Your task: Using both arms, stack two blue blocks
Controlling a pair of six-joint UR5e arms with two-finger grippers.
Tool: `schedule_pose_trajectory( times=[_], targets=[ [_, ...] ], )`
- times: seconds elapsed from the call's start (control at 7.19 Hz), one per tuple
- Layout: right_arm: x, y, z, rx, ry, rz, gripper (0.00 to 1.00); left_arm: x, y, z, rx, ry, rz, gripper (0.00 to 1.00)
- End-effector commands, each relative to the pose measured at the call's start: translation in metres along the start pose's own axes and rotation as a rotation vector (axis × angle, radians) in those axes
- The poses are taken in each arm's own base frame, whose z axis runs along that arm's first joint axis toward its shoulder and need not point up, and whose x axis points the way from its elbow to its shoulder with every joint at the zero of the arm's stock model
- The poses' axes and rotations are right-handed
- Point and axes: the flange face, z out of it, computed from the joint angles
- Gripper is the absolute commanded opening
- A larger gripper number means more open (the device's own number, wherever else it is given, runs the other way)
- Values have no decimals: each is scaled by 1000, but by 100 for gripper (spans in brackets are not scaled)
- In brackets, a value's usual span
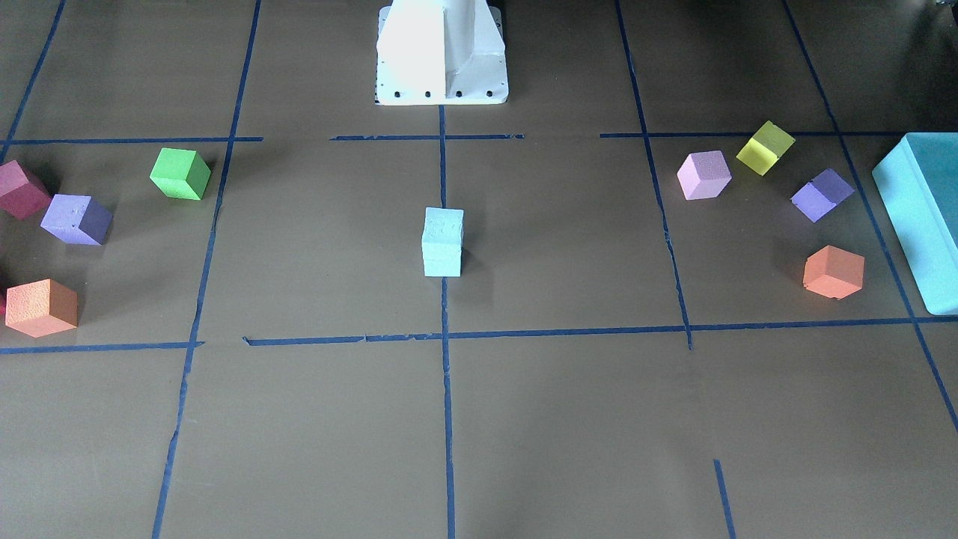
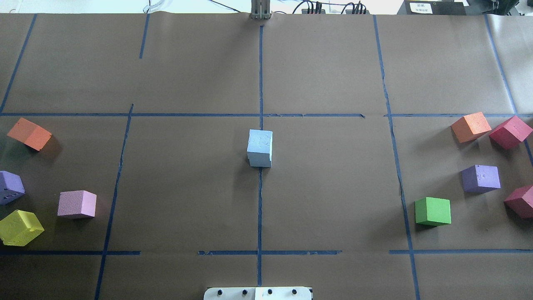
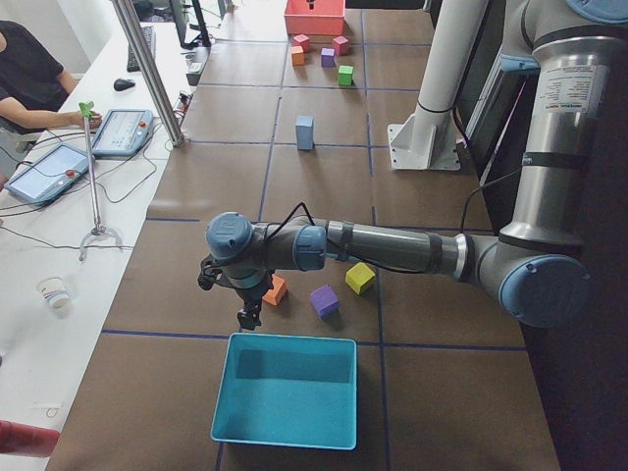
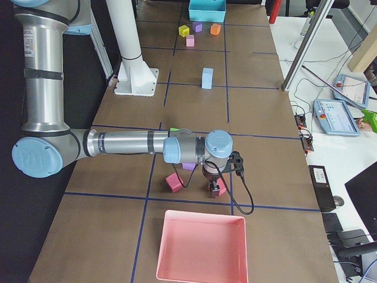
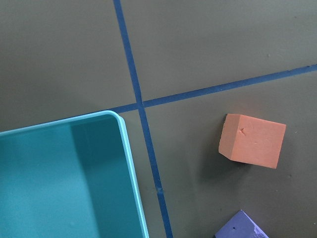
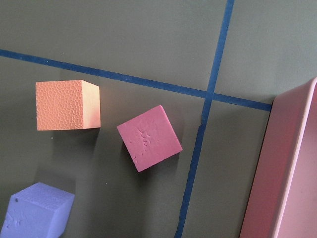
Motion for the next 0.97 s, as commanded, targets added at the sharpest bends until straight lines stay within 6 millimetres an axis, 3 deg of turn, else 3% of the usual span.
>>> schedule_pose_trajectory(
  times=[0.0, 0.83],
  targets=[
    [-2, 0, -2, 5, 1, -6, 100, -1, 1, -1, 1, -3, -7, 100],
    [-3, -2, -4, 11, 5, -9, 100, 1, 6, -5, 15, -9, -7, 100]
  ],
)
